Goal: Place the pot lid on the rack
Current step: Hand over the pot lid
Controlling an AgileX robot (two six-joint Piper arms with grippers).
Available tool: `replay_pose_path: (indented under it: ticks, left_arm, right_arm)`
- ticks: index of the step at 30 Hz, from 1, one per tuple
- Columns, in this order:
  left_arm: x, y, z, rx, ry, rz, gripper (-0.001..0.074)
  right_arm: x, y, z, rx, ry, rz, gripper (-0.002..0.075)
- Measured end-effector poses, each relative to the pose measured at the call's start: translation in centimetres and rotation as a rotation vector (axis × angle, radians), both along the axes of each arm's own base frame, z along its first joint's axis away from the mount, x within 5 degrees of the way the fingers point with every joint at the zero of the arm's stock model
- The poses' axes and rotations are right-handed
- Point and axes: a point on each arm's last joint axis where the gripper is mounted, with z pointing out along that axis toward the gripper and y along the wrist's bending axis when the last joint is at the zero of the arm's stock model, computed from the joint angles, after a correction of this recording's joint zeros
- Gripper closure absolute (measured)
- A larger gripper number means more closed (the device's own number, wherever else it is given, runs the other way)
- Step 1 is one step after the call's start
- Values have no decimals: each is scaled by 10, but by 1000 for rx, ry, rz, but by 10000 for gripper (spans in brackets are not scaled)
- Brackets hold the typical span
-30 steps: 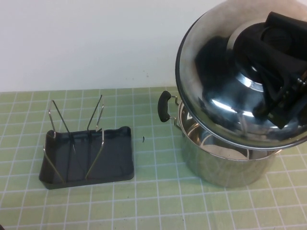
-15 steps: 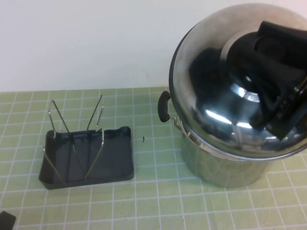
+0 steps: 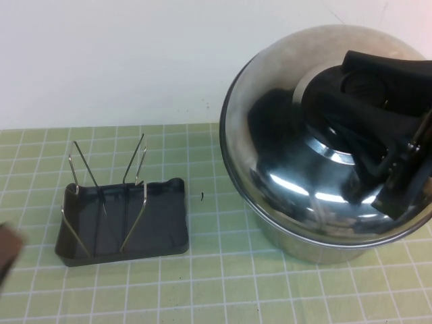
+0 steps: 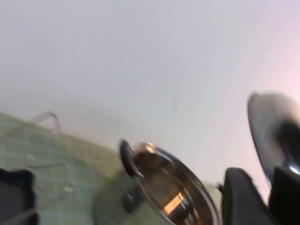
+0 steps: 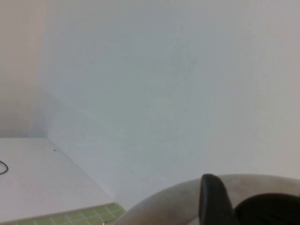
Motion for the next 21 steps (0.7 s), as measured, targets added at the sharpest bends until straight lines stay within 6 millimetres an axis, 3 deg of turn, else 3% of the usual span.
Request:
replay_pose_path:
  ticks: [8, 14, 21]
  left_arm:
    - [68, -44, 29, 73, 53, -459, 249]
    - [117, -63, 25, 66, 128, -669, 192]
    - [141, -72, 26, 54, 131, -817, 189]
  right_arm:
    - [-3, 1, 3, 27, -25, 33, 389]
    - [-4, 1, 6, 62, -36, 51, 389]
    - [-6, 0, 11, 123, -36, 67, 389]
